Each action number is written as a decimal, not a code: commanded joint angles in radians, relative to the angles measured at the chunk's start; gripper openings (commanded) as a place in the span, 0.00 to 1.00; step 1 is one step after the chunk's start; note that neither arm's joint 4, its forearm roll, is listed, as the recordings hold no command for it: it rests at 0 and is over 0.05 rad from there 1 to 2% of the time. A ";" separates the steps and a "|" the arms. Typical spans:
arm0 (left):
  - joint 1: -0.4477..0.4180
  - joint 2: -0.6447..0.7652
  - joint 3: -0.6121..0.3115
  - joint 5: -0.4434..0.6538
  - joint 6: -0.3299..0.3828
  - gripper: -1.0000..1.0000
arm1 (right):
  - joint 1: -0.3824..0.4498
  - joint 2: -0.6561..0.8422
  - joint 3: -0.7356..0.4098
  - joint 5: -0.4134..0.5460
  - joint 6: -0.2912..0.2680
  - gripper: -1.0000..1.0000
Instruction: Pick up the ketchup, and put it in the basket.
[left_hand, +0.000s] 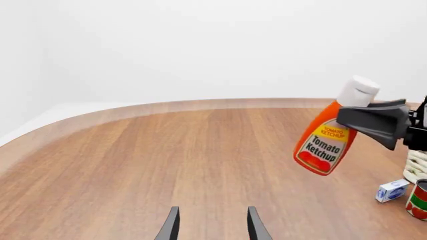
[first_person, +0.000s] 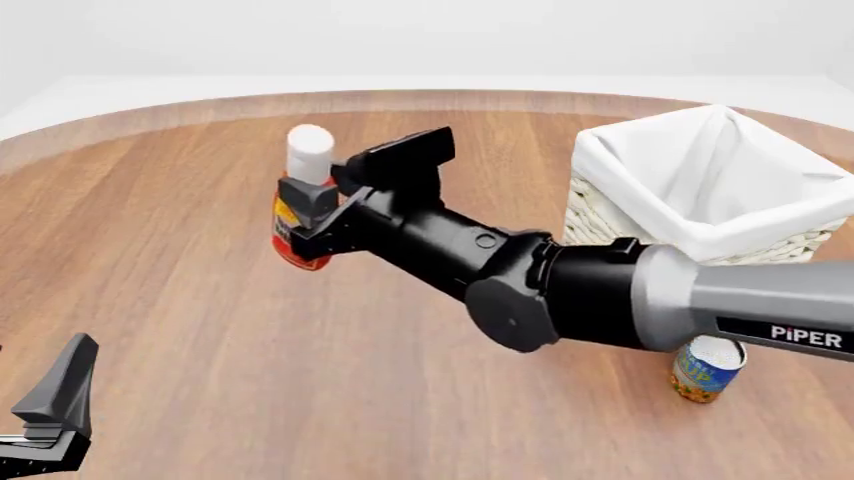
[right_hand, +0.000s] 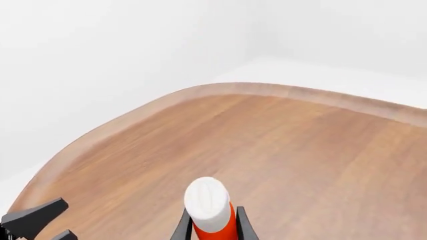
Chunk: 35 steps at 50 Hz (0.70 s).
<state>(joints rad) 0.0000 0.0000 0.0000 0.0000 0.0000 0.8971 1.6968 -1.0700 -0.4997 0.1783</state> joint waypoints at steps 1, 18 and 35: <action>0.000 0.000 0.000 0.000 0.000 1.00 | -0.072 -0.077 0.035 -0.004 -0.003 0.00; 0.000 0.000 0.000 0.000 0.000 1.00 | -0.202 -0.188 0.073 -0.021 -0.038 0.00; 0.000 0.000 0.000 0.000 0.000 1.00 | -0.325 -0.250 0.111 -0.054 -0.049 0.00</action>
<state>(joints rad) 0.0000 0.0000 0.0000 0.0000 0.0000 0.6509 1.4885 -0.9761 -0.5305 0.1132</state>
